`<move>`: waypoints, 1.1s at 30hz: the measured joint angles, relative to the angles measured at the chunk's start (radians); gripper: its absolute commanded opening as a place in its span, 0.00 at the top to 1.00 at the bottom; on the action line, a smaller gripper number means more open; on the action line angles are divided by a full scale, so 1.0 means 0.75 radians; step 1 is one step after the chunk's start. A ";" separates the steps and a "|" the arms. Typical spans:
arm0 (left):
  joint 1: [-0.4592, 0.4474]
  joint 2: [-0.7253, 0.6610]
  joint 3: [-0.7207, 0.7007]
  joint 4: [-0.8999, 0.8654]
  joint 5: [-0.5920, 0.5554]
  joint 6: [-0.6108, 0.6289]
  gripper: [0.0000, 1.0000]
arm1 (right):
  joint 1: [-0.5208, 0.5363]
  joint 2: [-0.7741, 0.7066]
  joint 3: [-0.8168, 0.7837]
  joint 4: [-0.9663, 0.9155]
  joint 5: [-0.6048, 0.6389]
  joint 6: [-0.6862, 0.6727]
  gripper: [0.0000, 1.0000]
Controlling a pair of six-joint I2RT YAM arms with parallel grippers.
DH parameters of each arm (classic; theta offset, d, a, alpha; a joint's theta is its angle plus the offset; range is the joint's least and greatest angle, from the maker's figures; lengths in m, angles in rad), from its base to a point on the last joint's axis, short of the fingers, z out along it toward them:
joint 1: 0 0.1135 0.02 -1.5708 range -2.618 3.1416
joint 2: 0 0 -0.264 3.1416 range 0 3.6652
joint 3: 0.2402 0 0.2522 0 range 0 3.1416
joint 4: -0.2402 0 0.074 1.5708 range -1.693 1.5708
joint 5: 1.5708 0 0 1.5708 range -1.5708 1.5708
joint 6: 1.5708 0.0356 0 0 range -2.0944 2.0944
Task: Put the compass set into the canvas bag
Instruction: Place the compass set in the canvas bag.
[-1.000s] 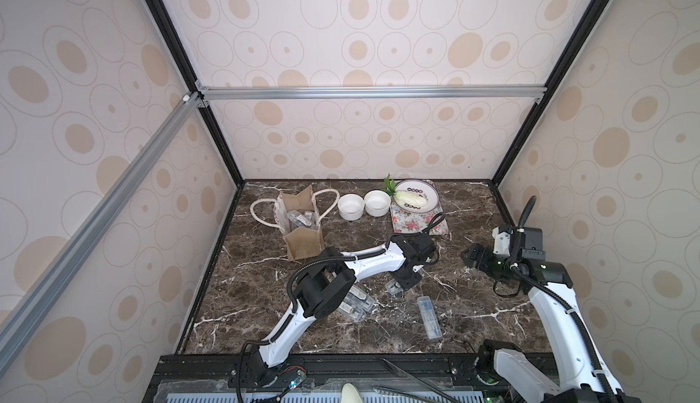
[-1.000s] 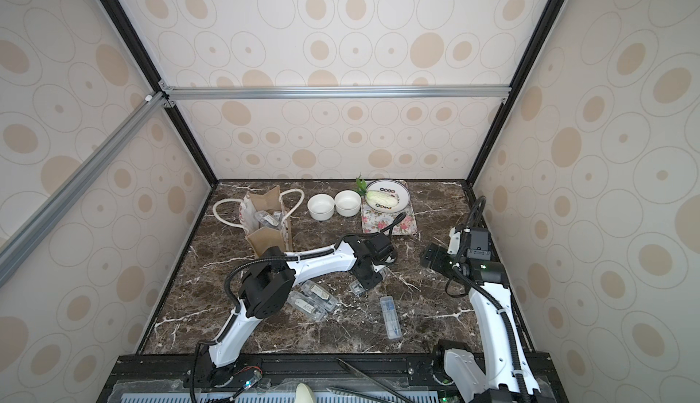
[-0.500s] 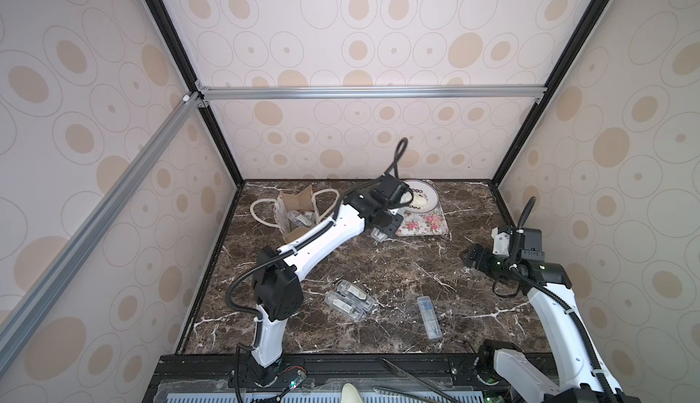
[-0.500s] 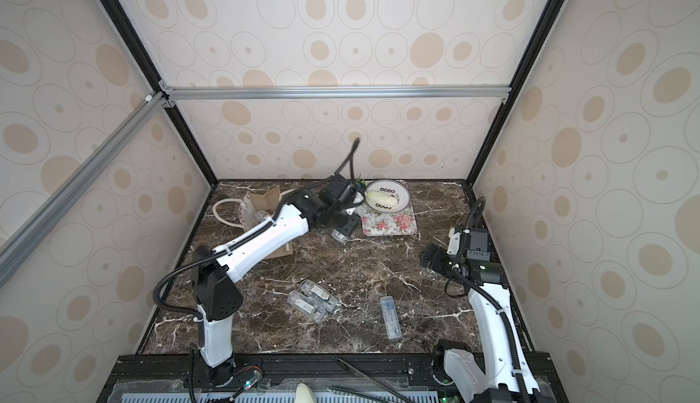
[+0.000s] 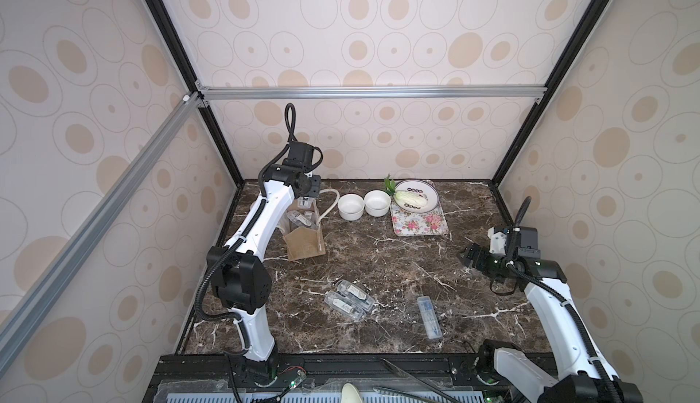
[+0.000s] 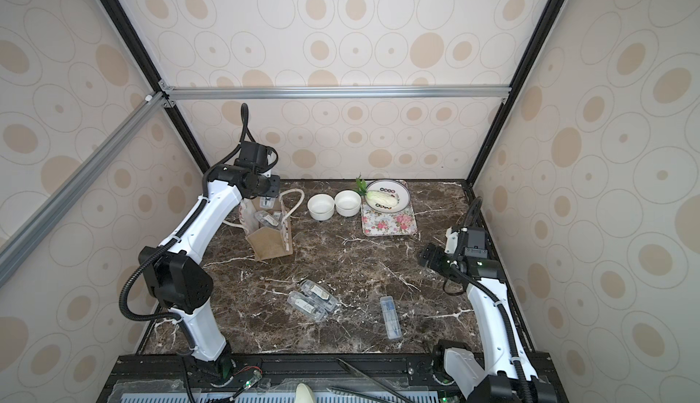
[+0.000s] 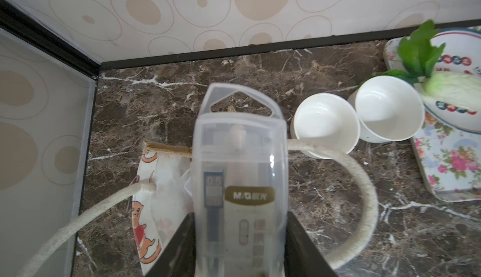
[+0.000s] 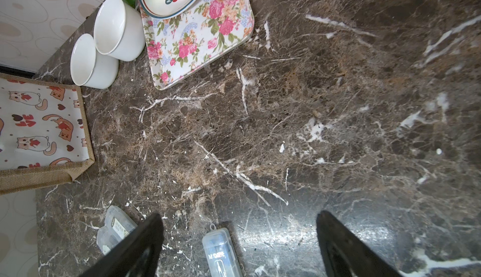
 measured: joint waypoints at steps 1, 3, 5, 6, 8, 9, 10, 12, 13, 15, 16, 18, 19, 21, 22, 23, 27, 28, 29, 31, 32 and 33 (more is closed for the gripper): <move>0.013 0.006 -0.008 0.004 -0.002 0.016 0.54 | 0.000 0.009 0.000 0.001 -0.002 0.000 0.07; 0.037 0.024 -0.010 0.010 0.001 0.045 0.54 | 0.000 0.030 0.000 0.003 -0.008 -0.001 0.07; 0.056 0.046 -0.012 0.024 0.006 0.073 0.54 | 0.000 0.048 0.001 0.004 -0.012 -0.001 0.07; 0.067 0.055 -0.017 0.034 0.006 0.089 0.54 | 0.000 0.057 0.002 0.004 -0.014 -0.002 0.07; 0.085 0.066 -0.039 0.047 0.005 0.112 0.54 | 0.000 0.070 0.004 0.003 -0.017 -0.005 0.07; 0.090 0.068 -0.056 0.053 0.002 0.124 0.54 | 0.000 0.074 0.006 0.003 -0.019 -0.005 0.07; 0.094 0.069 -0.071 0.055 0.000 0.133 0.54 | 0.000 0.076 0.008 0.003 -0.019 -0.005 0.07; 0.101 0.069 -0.111 0.065 -0.005 0.149 0.54 | 0.000 0.078 0.012 0.004 -0.020 -0.005 0.07; 0.102 0.069 -0.131 0.072 -0.005 0.155 0.54 | 0.000 0.080 0.013 0.004 -0.021 -0.004 0.07; 0.102 0.068 -0.186 0.091 -0.006 0.165 0.54 | 0.000 0.084 0.015 0.005 -0.023 -0.004 0.07; 0.102 0.068 -0.212 0.100 -0.005 0.168 0.54 | 0.000 0.086 0.015 0.005 -0.023 -0.004 0.07; 0.102 0.061 -0.289 0.125 -0.003 0.173 0.54 | 0.000 0.095 0.017 0.005 -0.024 -0.003 0.08; 0.102 0.056 -0.318 0.131 -0.003 0.174 0.54 | 0.000 0.098 0.018 0.005 -0.024 -0.002 0.08; 0.101 0.045 -0.381 0.142 0.002 0.175 0.54 | 0.000 0.104 0.023 0.005 -0.025 0.001 0.08; 0.101 0.041 -0.399 0.148 0.003 0.175 0.54 | 0.000 0.106 0.025 0.005 -0.027 0.001 0.08; 0.101 0.034 -0.420 0.154 0.007 0.175 0.54 | 0.000 0.108 0.028 0.005 -0.028 0.001 0.08; 0.101 0.017 -0.470 0.182 0.017 0.174 0.54 | 0.001 0.110 0.037 0.006 -0.030 0.001 0.09; 0.101 0.017 -0.474 0.186 0.018 0.174 0.54 | 0.001 0.110 0.037 0.006 -0.030 0.001 0.09; 0.101 0.017 -0.479 0.190 0.020 0.173 0.54 | 0.001 0.110 0.037 0.006 -0.030 0.001 0.09; 0.102 0.017 -0.490 0.200 0.028 0.172 0.54 | 0.001 0.110 0.037 0.006 -0.032 0.001 0.09; 0.101 0.018 -0.493 0.204 0.034 0.171 0.54 | 0.004 0.110 0.037 0.006 -0.033 0.001 0.09; 0.101 0.021 -0.494 0.207 0.038 0.169 0.54 | 0.008 0.110 0.037 0.006 -0.034 0.001 0.09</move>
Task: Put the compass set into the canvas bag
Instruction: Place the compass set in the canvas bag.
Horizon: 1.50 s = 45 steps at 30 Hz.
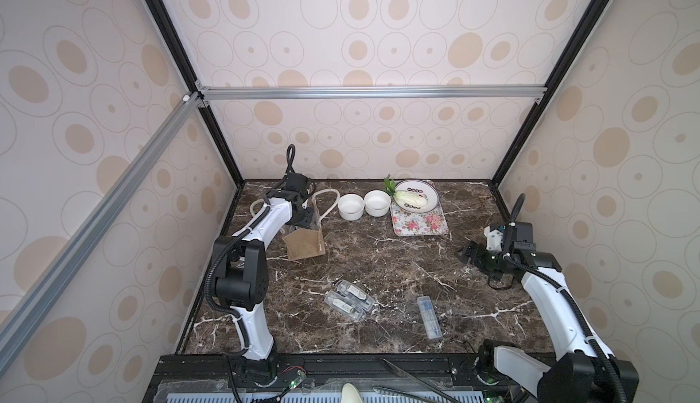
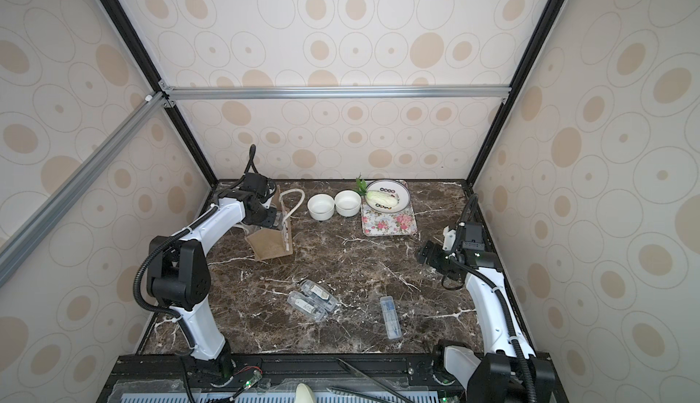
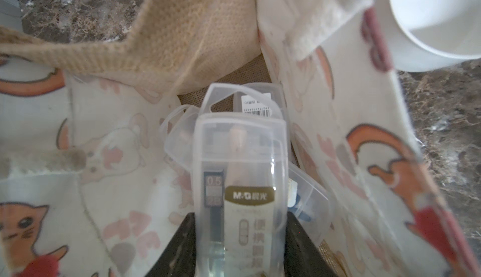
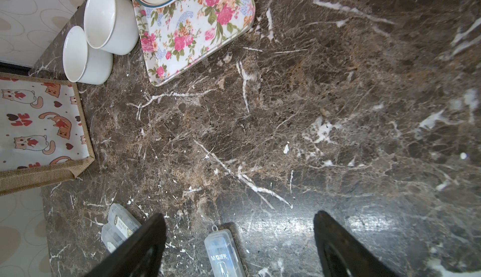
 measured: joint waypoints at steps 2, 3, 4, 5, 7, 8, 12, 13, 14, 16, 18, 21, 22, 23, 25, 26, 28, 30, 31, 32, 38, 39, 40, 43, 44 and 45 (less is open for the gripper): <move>0.000 0.008 0.000 0.008 0.009 -0.003 0.54 | 0.011 0.000 0.000 0.002 -0.001 0.000 0.10; 0.000 0.015 0.000 0.010 0.014 -0.003 0.54 | 0.021 0.001 0.000 0.005 0.000 0.000 0.10; 0.000 0.023 0.001 0.011 0.019 -0.004 0.54 | 0.030 0.001 0.000 0.007 0.001 0.000 0.10; 0.000 0.035 0.002 0.012 0.024 -0.005 0.54 | 0.043 0.002 0.000 0.010 0.001 0.000 0.10; 0.000 0.069 0.011 0.010 0.034 -0.007 0.54 | 0.064 0.009 0.000 0.015 0.001 0.000 0.10; 0.000 0.085 0.022 0.008 0.039 -0.008 0.54 | 0.074 0.014 0.000 0.020 0.001 0.001 0.10; 0.001 0.116 0.066 0.011 0.056 -0.013 0.53 | 0.096 0.028 -0.001 0.032 0.002 0.004 0.10; 0.000 0.121 0.072 0.011 0.059 -0.013 0.53 | 0.098 0.031 -0.002 0.033 0.002 0.005 0.10; 0.000 0.126 0.079 0.009 0.060 -0.015 0.52 | 0.101 0.033 -0.002 0.036 0.003 0.006 0.10; 0.000 0.136 0.091 0.006 0.061 -0.018 0.50 | 0.106 0.039 -0.002 0.041 0.005 0.006 0.10; 0.001 0.148 0.108 -0.004 0.061 -0.023 0.47 | 0.110 0.045 -0.002 0.042 0.006 0.007 0.10; 0.001 0.154 0.116 -0.003 0.064 -0.039 0.38 | 0.113 0.047 -0.002 0.044 0.007 0.010 0.10; 0.001 0.153 0.116 -0.006 0.063 -0.044 0.36 | 0.113 0.047 -0.002 0.045 0.009 0.010 0.10; 0.001 0.151 0.116 -0.008 0.060 -0.051 0.34 | 0.113 0.047 -0.002 0.046 0.010 0.010 0.10; 0.000 0.141 0.117 -0.015 0.053 -0.062 0.33 | 0.113 0.047 -0.002 0.049 0.010 0.011 0.10; 0.000 0.131 0.118 -0.022 0.047 -0.067 0.32 | 0.113 0.047 -0.003 0.050 0.010 0.011 0.10; -0.001 0.103 0.124 -0.034 0.029 -0.078 0.30 | 0.113 0.047 -0.005 0.051 0.010 0.015 0.10; -0.003 0.054 0.138 -0.037 0.007 -0.096 0.29 | 0.113 0.047 -0.008 0.055 0.010 0.016 0.10; -0.006 0.022 0.154 -0.046 -0.010 -0.106 0.29 | 0.113 0.047 -0.009 0.056 0.010 0.016 0.10; -0.009 -0.010 0.174 -0.052 -0.024 -0.117 0.28 | 0.113 0.047 -0.009 0.057 0.010 0.017 0.10; -0.059 -0.195 0.288 -0.076 -0.105 -0.204 0.29 | 0.114 0.047 -0.009 0.060 0.009 0.021 0.10; -0.079 -0.219 0.294 -0.080 -0.119 -0.221 0.28 | 0.114 0.047 -0.009 0.060 0.009 0.021 0.10; -0.110 -0.244 0.298 -0.090 -0.133 -0.241 0.29 | 0.114 0.047 -0.009 0.060 0.009 0.021 0.10; -0.232 -0.292 0.298 -0.112 -0.181 -0.308 0.30 | 0.114 0.046 -0.009 0.059 0.010 0.020 0.10; -0.284 -0.304 0.294 -0.119 -0.193 -0.335 0.30 | 0.114 0.045 -0.009 0.058 0.010 0.020 0.10; -0.330 -0.314 0.283 -0.119 -0.203 -0.365 0.31 | 0.114 0.042 -0.009 0.058 0.010 0.020 0.10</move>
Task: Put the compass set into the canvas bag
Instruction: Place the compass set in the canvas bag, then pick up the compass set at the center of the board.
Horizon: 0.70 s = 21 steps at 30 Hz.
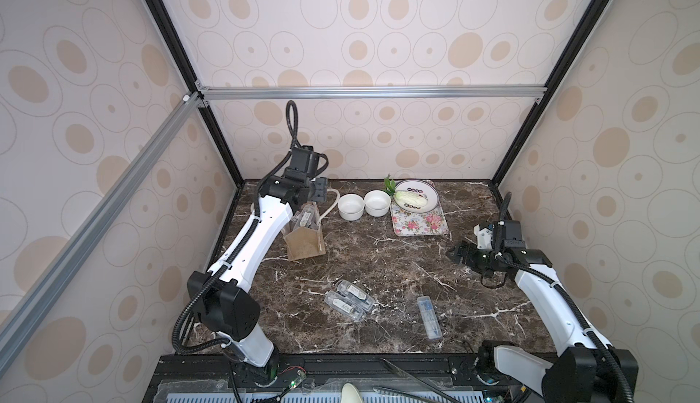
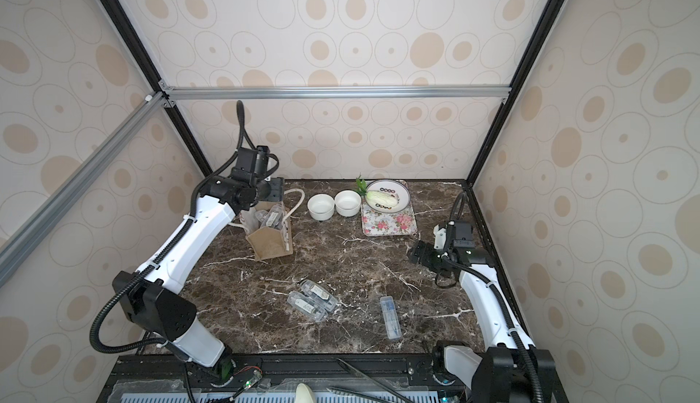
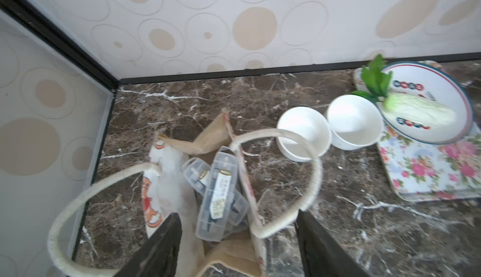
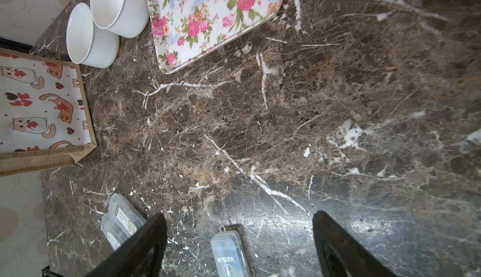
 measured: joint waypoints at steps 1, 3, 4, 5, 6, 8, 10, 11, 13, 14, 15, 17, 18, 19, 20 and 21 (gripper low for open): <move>-0.048 -0.015 -0.022 -0.001 -0.008 -0.036 0.31 | 0.001 -0.004 0.000 0.000 0.000 0.000 0.10; -0.134 -0.047 -0.081 -0.006 -0.009 -0.108 0.31 | 0.002 -0.014 0.000 -0.001 0.000 0.000 0.10; -0.179 -0.067 -0.121 -0.003 -0.008 -0.155 0.31 | 0.003 -0.022 0.000 -0.001 0.000 0.000 0.10; -0.220 -0.088 -0.168 -0.003 -0.005 -0.210 0.31 | 0.004 -0.032 0.000 -0.001 0.000 0.000 0.10; -0.244 -0.103 -0.204 0.003 -0.002 -0.249 0.31 | 0.004 -0.042 0.000 -0.001 0.000 0.001 0.10; -0.298 -0.139 -0.300 0.023 0.014 -0.364 0.32 | 0.004 -0.065 0.000 -0.001 0.000 0.000 0.10; -0.340 -0.163 -0.378 0.042 0.037 -0.482 0.32 | 0.004 -0.086 0.000 -0.002 0.001 0.000 0.10; -0.362 -0.173 -0.423 0.061 0.052 -0.558 0.33 | 0.004 -0.099 -0.001 -0.005 0.001 -0.001 0.10; -0.395 -0.189 -0.501 0.096 0.084 -0.691 0.33 | 0.004 -0.125 -0.005 -0.007 0.005 -0.001 0.10; -0.413 -0.196 -0.539 0.108 0.101 -0.757 0.33 | 0.004 -0.140 -0.010 -0.010 0.006 -0.002 0.10; -0.428 -0.201 -0.569 0.120 0.114 -0.811 0.32 | 0.004 -0.152 -0.015 -0.011 0.008 -0.002 0.10; -0.470 -0.213 -0.632 0.143 0.137 -0.935 0.32 | 0.004 -0.172 -0.027 -0.012 0.011 -0.006 0.10; -0.489 -0.219 -0.655 0.155 0.141 -0.984 0.32 | 0.004 -0.176 -0.031 -0.015 0.012 -0.006 0.10; -0.507 -0.225 -0.676 0.167 0.143 -1.033 0.31 | 0.004 -0.179 -0.035 -0.018 0.013 -0.007 0.10; -0.524 -0.234 -0.700 0.182 0.142 -1.089 0.31 | 0.005 -0.180 -0.037 -0.020 0.015 -0.008 0.10; -0.533 -0.242 -0.718 0.191 0.142 -1.129 0.31 | 0.005 -0.180 -0.039 -0.023 0.016 -0.011 0.10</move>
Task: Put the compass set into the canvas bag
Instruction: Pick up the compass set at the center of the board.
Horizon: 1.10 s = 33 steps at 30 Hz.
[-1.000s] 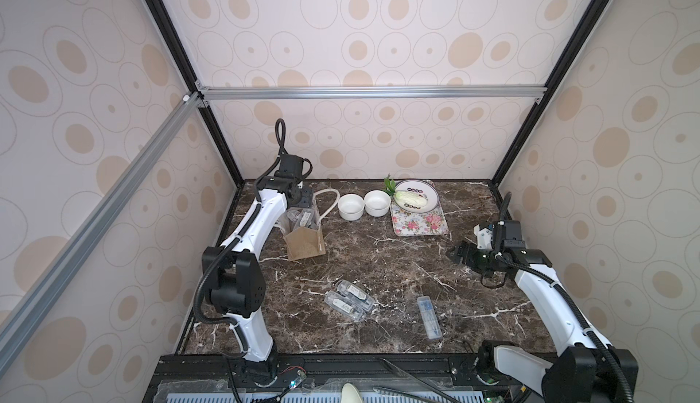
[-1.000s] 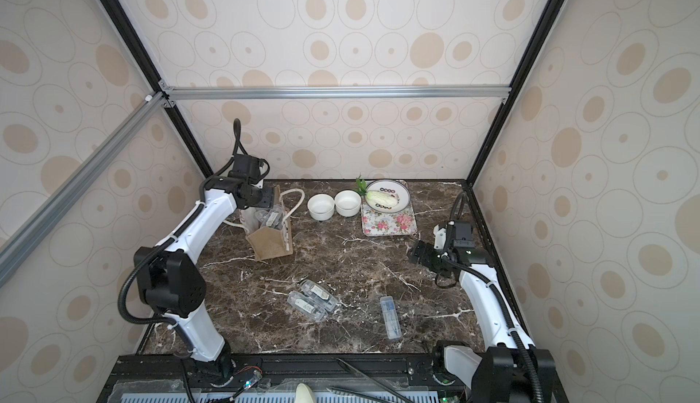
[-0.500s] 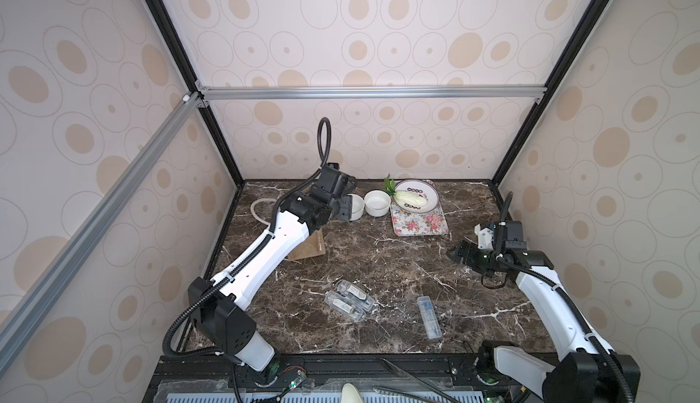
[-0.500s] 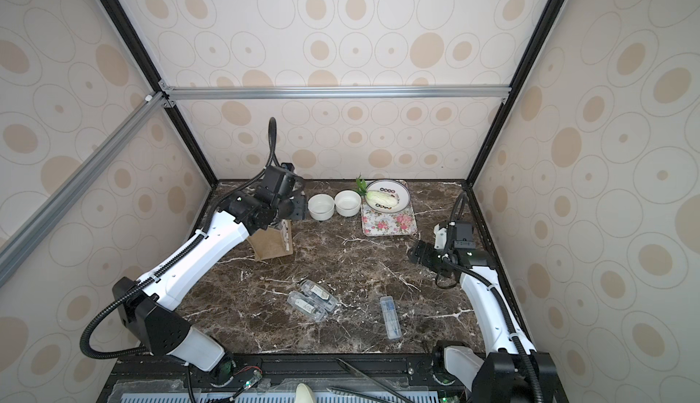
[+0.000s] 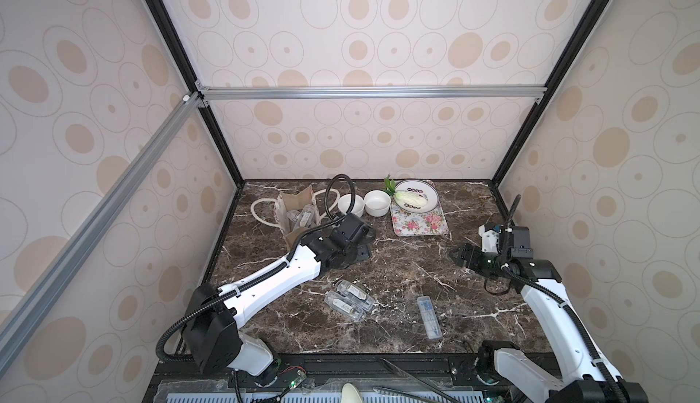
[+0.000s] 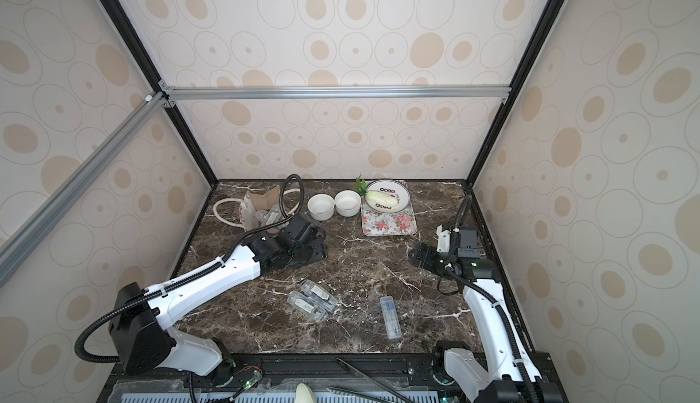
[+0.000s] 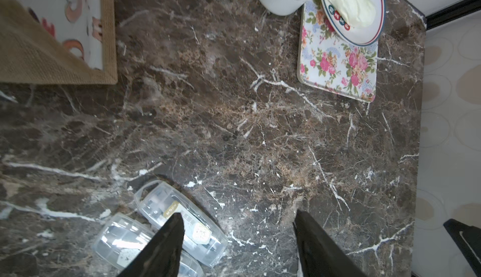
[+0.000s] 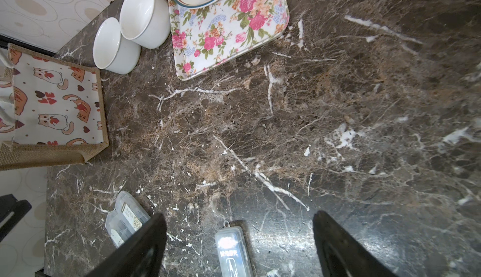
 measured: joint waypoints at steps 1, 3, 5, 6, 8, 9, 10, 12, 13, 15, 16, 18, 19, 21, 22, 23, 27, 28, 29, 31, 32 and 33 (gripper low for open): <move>-0.008 -0.010 -0.021 0.010 0.001 -0.052 0.31 | 0.000 0.000 -0.002 -0.002 0.001 -0.002 0.10; -0.015 -0.023 -0.064 0.030 0.003 -0.149 0.30 | 0.000 0.000 -0.004 -0.006 0.005 -0.008 0.10; -0.019 -0.028 -0.117 0.055 0.004 -0.255 0.30 | 0.000 0.000 -0.005 -0.008 0.009 -0.012 0.10; -0.019 -0.028 -0.141 0.062 0.004 -0.301 0.30 | 0.000 0.000 -0.005 -0.008 0.010 -0.013 0.10; -0.024 -0.022 -0.182 0.063 -0.001 -0.396 0.29 | 0.000 0.000 -0.006 -0.008 0.011 -0.016 0.09; -0.029 -0.018 -0.188 0.056 -0.005 -0.430 0.29 | 0.000 0.000 -0.006 -0.009 0.011 -0.018 0.09; -0.038 -0.010 -0.188 0.045 -0.011 -0.473 0.28 | 0.000 0.000 -0.006 -0.009 0.014 -0.021 0.09; -0.053 0.011 -0.187 0.033 -0.024 -0.546 0.28 | 0.000 0.000 -0.007 -0.011 0.020 -0.025 0.09; -0.061 0.024 -0.187 0.027 -0.027 -0.578 0.28 | 0.000 -0.002 -0.009 -0.010 0.024 -0.028 0.09; -0.072 0.055 -0.187 0.018 -0.028 -0.632 0.28 | 0.001 -0.005 -0.019 -0.009 0.031 -0.035 0.09; -0.075 0.075 -0.187 0.017 -0.027 -0.655 0.28 | 0.001 -0.006 -0.026 -0.010 0.035 -0.039 0.08; -0.080 0.114 -0.187 0.013 -0.024 -0.690 0.28 | 0.001 -0.006 -0.032 -0.012 0.043 -0.046 0.08; -0.081 0.132 -0.187 0.010 -0.023 -0.706 0.29 | 0.001 -0.005 -0.032 -0.013 0.046 -0.049 0.08; -0.083 0.159 -0.195 0.011 -0.022 -0.733 0.29 | 0.001 0.001 -0.032 -0.012 0.047 -0.056 0.08; -0.084 0.164 -0.204 0.014 -0.019 -0.746 0.29 | 0.001 0.005 -0.032 -0.012 0.048 -0.058 0.08; -0.084 0.166 -0.218 0.016 -0.016 -0.758 0.28 | 0.001 0.012 -0.032 -0.012 0.049 -0.062 0.08; -0.084 0.173 -0.262 0.019 -0.006 -0.798 0.29 | 0.001 0.045 -0.032 -0.011 0.050 -0.076 0.08; -0.084 0.181 -0.264 0.019 -0.004 -0.805 0.29 | 0.001 0.052 -0.032 -0.011 0.050 -0.079 0.08; -0.084 0.190 -0.264 0.022 -0.003 -0.810 0.29 | 0.001 0.061 -0.032 -0.011 0.050 -0.082 0.08; -0.084 0.206 -0.264 0.025 0.000 -0.814 0.29 | 0.001 0.075 -0.032 -0.011 0.050 -0.089 0.08; -0.084 0.214 -0.264 0.025 0.001 -0.816 0.29 | 0.001 0.082 -0.032 -0.011 0.050 -0.092 0.08; -0.084 0.220 -0.264 0.026 0.001 -0.818 0.28 | 0.001 0.087 -0.032 -0.011 0.050 -0.095 0.08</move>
